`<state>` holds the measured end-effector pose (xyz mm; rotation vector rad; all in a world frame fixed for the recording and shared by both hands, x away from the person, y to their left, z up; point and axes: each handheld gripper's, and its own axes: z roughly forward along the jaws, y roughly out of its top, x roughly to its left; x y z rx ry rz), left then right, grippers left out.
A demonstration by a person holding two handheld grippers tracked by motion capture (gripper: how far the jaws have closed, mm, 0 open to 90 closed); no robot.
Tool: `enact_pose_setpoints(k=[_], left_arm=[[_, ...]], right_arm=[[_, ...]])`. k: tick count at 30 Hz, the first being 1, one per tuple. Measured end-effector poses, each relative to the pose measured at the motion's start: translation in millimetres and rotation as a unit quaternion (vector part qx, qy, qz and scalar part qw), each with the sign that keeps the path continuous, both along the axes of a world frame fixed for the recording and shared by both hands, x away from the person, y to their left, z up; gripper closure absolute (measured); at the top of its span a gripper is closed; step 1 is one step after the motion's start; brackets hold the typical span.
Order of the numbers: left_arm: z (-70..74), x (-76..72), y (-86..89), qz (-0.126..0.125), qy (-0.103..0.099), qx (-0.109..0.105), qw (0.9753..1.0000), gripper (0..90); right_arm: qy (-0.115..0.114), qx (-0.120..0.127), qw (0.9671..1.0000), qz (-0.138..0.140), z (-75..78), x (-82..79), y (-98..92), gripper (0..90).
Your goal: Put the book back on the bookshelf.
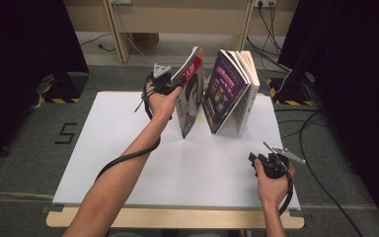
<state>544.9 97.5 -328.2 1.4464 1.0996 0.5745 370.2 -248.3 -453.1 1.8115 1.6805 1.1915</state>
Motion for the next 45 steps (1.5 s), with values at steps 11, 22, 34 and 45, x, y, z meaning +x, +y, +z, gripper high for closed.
enact_pose_setpoints(k=[11,22,34,45], left_arm=[[4.0,1.0,-8.3,0.027,-0.042,0.018,0.9986,86.2],[-8.9,8.1,-13.6,0.018,-0.06,0.015,0.9979,85.8],[-7.9,6.7,-4.3,0.024,-0.03,-0.002,0.9992,70.4],[-10.8,3.5,4.1,0.019,-0.006,-0.036,0.9992,57.0]], right_arm=[[0.002,0.0,1.0,0.001,-0.1,0.1,-0.9,59.0],[0.004,0.003,1.0,-0.004,-1.0,0.3,-2.0,59.0],[0.006,0.001,1.0,0.0,-2.5,0.3,-1.2,59.0],[0.005,-0.002,1.0,0.003,-3.0,0.6,-0.1,58.9]])
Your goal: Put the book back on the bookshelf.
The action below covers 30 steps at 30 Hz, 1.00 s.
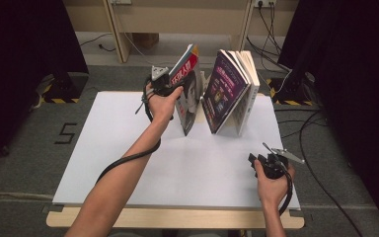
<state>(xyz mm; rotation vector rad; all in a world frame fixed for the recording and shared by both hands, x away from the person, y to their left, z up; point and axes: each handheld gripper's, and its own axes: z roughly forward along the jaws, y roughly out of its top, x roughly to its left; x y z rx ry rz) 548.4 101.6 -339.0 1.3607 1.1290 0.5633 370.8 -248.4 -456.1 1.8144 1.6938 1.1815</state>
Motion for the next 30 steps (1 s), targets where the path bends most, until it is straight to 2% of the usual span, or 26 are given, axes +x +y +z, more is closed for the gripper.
enact_pose_setpoints(k=[5,19,26,30], left_arm=[[-1.6,-2.8,7.4,0.001,0.012,-0.006,0.9999,52.3],[-14.3,-7.3,11.4,-0.017,0.031,-0.011,0.9993,51.7],[-14.4,-16.9,16.9,-0.024,0.032,0.003,0.9992,49.6],[-14.9,-21.0,21.2,-0.022,0.034,0.003,0.9992,48.1]], right_arm=[[0.001,0.003,1.0,-0.003,1.7,-0.8,1.2,58.9],[0.003,0.001,1.0,-0.004,0.9,-0.3,1.4,58.9],[0.002,-0.002,1.0,-0.004,1.4,-0.6,2.3,58.9],[0.0,-0.005,1.0,-0.003,2.1,-1.0,2.3,58.9]])
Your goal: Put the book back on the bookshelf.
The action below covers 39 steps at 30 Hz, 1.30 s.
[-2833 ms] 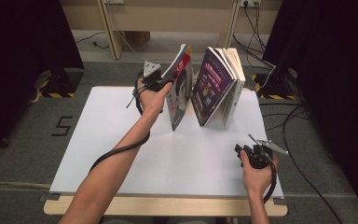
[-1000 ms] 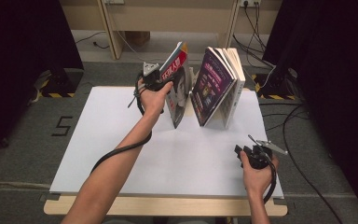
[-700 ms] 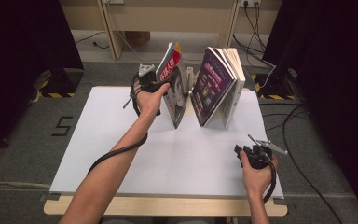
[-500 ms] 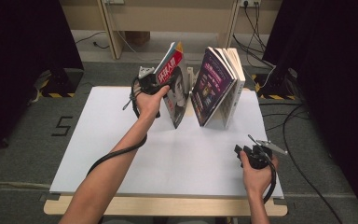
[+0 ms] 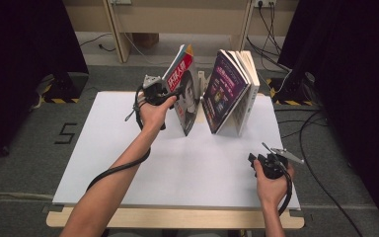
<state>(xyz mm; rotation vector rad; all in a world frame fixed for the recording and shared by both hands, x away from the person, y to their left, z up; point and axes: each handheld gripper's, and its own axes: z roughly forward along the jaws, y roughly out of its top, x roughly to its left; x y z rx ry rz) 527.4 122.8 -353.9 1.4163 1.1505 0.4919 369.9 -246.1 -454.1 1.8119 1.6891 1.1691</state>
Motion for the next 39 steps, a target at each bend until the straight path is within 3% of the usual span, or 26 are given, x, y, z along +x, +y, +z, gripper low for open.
enact_pose_setpoints(k=[17,24,32,39], left_arm=[[-8.7,-24.4,16.3,-0.01,0.004,0.014,0.9998,43.2],[-12.8,-35.7,27.5,-0.016,0.011,0.012,0.9997,42.8],[-15.3,-48.5,38.4,-0.024,0.013,0.029,0.9992,41.7],[-21.4,-59.5,51.7,-0.027,0.021,0.029,0.999,41.2]], right_arm=[[0.0,-0.006,1.0,0.005,-0.2,0.0,5.5,58.8],[0.0,-0.007,1.0,0.006,-0.7,0.4,7.1,58.8],[0.0,-0.011,0.9999,0.008,-0.1,0.7,9.2,58.7],[0.001,-0.012,0.9999,0.007,-0.2,0.3,10.9,58.6]])
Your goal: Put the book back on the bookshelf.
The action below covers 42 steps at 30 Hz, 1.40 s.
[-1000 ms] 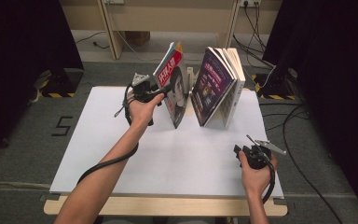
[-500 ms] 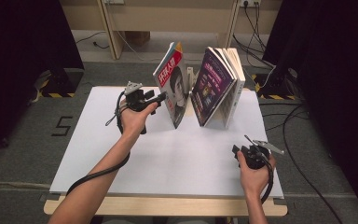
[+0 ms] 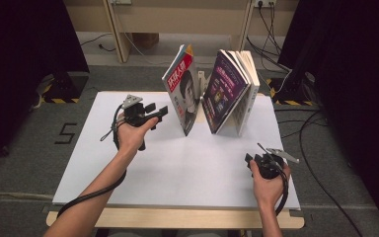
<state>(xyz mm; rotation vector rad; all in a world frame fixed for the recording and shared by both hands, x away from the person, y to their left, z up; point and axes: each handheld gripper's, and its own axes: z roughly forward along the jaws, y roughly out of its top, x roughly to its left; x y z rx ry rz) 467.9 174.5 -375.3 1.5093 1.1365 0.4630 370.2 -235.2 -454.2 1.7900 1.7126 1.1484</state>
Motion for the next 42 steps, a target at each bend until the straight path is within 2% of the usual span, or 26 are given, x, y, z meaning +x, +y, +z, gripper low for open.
enact_pose_setpoints(k=[4,7,15,22,24,28,38,42], left_arm=[[-1.6,-7.8,9.9,-0.008,0.002,0.009,0.9999,40.9],[-3.1,-13.1,15.8,-0.015,0.005,0.005,0.9999,40.9],[-8.1,-25.4,33.1,-0.012,0.007,0.0,0.9999,40.6],[-11.5,-33.6,44.9,-0.012,0.005,0.006,0.9999,40.4],[-16.4,-38.9,52.0,-0.011,0.008,0.006,0.9999,40.2],[-23.4,-44.8,61.3,-0.006,0.014,0.01,0.9998,40.0],[-33.0,-56.3,83.2,0.009,0.015,0.017,0.9997,39.8],[-42.1,-65.1,92.3,0.014,0.019,0.021,0.9995,39.8]], right_arm=[[0.0,0.001,1.0,0.002,0.6,0.2,1.3,58.5],[0.002,0.002,1.0,0.0,0.0,0.5,1.6,58.5],[0.0,0.0,1.0,0.002,0.2,0.2,2.6,58.3],[-0.001,-0.004,1.0,0.004,0.4,0.8,3.9,57.9],[-0.001,-0.012,0.9999,0.005,1.6,0.5,5.3,57.8],[-0.007,-0.013,0.9999,0.006,2.7,0.8,6.2,57.6],[-0.002,-0.011,0.9999,0.007,2.3,0.6,8.0,57.5],[0.0,-0.009,0.9999,0.006,2.5,0.2,9.6,57.4]])
